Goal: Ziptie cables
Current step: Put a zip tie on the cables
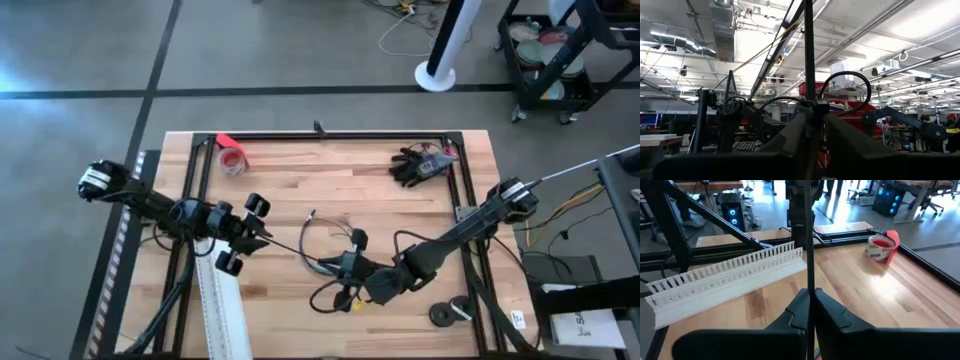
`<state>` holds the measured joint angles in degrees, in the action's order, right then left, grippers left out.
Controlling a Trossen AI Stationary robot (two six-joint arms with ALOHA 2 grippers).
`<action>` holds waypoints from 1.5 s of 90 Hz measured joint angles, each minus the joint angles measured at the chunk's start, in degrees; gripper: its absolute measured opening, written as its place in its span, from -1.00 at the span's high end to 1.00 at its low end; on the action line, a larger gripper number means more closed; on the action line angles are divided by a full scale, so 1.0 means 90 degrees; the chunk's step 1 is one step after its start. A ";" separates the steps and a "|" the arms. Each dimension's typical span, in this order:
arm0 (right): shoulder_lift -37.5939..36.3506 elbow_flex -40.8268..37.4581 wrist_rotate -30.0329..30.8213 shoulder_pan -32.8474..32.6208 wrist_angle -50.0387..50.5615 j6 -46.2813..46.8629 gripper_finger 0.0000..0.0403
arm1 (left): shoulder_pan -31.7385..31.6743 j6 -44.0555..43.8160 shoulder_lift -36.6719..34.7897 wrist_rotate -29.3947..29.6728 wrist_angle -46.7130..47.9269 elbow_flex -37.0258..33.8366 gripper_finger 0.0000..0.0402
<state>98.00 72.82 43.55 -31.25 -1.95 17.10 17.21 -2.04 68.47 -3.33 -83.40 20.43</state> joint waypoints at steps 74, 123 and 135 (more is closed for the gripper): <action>0.0000 0.0000 0.0002 -0.0031 0.0184 0.0155 0.99 | 0.0000 -0.0055 0.0000 -0.0003 0.0039 0.0000 0.97; 0.0000 0.0000 0.0005 -0.0026 0.0178 0.0151 0.99 | -0.0010 -0.0024 0.0000 -0.0005 0.0166 0.0000 1.00; 0.0000 0.0000 0.0145 -0.0029 0.0109 0.0027 0.99 | -0.0007 -0.0012 0.0000 0.0073 0.0199 0.0000 0.96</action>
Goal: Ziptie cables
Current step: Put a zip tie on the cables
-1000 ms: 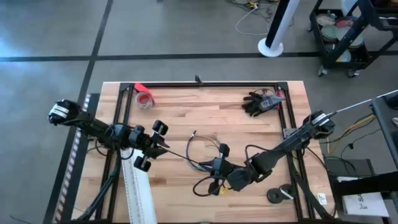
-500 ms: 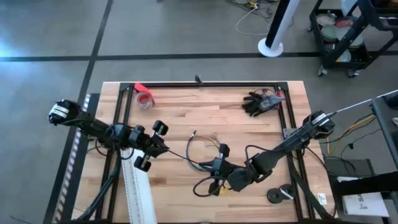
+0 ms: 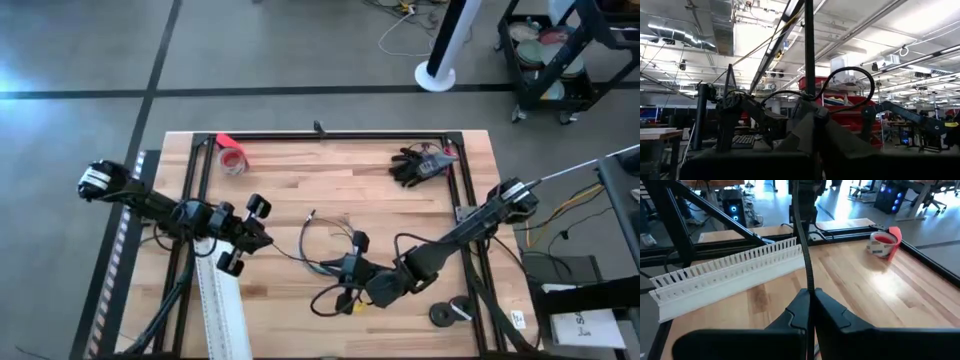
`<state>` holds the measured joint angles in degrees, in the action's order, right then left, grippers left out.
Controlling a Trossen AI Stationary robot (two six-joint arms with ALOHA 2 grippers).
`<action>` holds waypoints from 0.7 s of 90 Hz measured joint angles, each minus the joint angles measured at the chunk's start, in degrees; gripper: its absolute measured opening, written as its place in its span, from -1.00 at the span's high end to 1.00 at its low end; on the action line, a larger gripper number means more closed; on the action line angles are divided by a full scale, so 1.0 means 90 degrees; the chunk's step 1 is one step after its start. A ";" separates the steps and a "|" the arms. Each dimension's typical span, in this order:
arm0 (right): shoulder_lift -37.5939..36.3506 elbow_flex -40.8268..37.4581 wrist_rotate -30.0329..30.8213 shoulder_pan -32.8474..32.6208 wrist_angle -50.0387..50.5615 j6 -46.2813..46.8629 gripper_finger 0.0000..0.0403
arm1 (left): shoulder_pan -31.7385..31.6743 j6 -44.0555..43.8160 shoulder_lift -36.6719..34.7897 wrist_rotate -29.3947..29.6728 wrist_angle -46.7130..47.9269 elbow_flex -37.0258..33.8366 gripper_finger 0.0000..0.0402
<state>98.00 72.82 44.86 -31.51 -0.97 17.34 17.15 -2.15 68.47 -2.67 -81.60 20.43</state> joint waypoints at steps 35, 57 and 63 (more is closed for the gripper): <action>-0.0002 0.0002 0.0264 -0.0075 -0.0019 -0.0139 0.99 | 0.0000 -0.0036 -0.0042 0.0075 0.0044 0.0000 0.64; -0.0044 0.0002 0.0687 -0.0259 0.0029 -0.0255 0.99 | 0.0000 -0.0118 -0.0234 0.0075 0.0079 -0.0057 0.58; -0.0044 0.0002 0.0682 -0.0257 0.0035 -0.0257 0.99 | 0.0000 -0.0123 -0.0271 0.0080 0.0081 -0.0086 0.59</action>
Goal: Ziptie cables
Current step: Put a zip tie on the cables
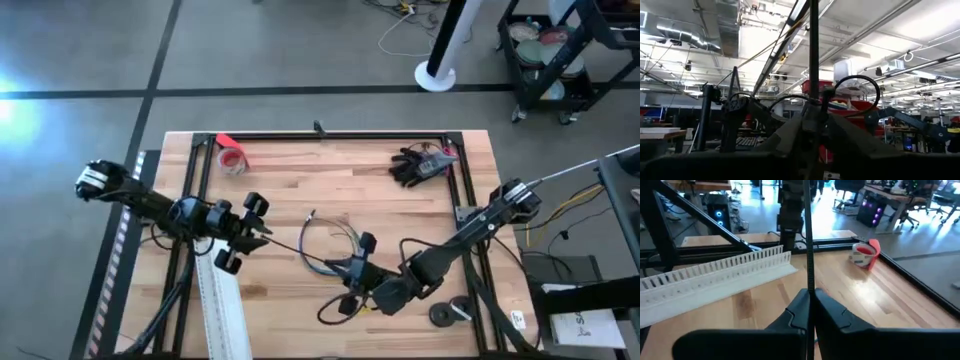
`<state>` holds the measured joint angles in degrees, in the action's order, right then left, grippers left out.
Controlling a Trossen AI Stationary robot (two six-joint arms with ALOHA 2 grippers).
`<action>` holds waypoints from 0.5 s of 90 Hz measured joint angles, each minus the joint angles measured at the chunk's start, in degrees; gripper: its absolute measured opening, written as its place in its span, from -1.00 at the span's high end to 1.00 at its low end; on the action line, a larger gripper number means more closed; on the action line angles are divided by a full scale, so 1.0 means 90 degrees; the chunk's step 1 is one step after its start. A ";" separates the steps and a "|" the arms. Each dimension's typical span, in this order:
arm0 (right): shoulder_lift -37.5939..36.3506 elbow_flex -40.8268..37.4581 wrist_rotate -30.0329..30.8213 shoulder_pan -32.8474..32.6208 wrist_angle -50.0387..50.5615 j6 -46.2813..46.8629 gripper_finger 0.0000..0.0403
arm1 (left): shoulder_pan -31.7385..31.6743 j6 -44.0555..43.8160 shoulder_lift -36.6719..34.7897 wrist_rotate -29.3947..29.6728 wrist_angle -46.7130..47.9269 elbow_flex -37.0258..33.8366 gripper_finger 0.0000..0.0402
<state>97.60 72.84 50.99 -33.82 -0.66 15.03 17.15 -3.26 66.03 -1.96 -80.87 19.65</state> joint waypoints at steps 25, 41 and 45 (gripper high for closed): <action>0.0000 0.0002 -0.0039 0.0009 0.0050 0.0051 0.99 | 0.0000 0.0024 -0.0015 0.0007 -0.0004 -0.0009 0.67; 0.0000 0.0002 -0.0043 0.0070 0.0049 0.0067 0.99 | 0.0002 0.0098 -0.0015 0.0244 -0.0135 -0.0009 0.69; 0.0000 0.0002 -0.0043 0.0076 0.0048 0.0090 0.99 | 0.0002 0.0103 -0.0015 0.0299 -0.0130 -0.0009 0.69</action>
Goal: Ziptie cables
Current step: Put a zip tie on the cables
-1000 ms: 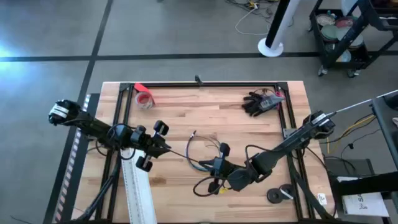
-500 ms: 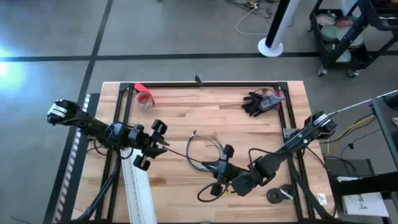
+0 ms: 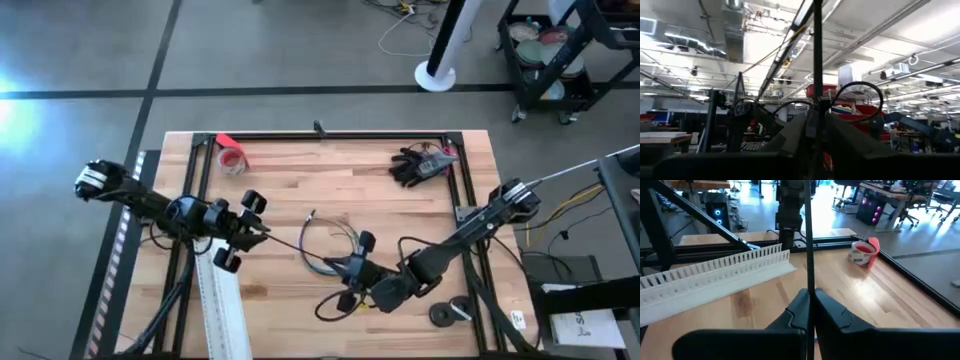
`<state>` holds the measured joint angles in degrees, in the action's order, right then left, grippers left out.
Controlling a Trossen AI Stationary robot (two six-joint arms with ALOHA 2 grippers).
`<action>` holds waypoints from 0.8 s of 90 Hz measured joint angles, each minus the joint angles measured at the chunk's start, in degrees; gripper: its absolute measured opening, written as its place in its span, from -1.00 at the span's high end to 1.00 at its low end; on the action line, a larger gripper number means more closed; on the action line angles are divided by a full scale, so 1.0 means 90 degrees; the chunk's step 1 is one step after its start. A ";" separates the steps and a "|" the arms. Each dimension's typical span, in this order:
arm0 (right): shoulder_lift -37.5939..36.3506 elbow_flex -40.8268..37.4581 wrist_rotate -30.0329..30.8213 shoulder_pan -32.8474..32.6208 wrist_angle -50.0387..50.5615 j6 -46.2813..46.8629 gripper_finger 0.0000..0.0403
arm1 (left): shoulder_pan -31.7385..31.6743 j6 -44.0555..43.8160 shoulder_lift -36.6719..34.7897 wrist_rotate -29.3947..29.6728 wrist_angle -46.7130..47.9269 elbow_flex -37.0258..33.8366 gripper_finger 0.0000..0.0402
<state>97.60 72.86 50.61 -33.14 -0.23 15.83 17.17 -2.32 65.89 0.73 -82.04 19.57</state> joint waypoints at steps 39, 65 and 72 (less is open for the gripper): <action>0.0000 0.0000 -0.0002 0.0103 -0.0002 0.0027 0.99 | -0.0002 0.0118 0.0000 0.0027 -0.0120 0.0000 0.68; 0.0000 0.0000 -0.0002 0.0176 -0.0002 0.0086 0.99 | 0.0000 0.0201 0.0000 0.0213 -0.0165 0.0012 0.70; 0.0000 0.0000 -0.0002 0.0186 -0.0002 0.0088 0.99 | 0.0000 0.0206 0.0000 0.0255 -0.0172 0.0030 0.70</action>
<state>97.60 72.86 50.59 -31.46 -0.25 16.62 17.17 -0.47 65.89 3.03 -83.59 19.84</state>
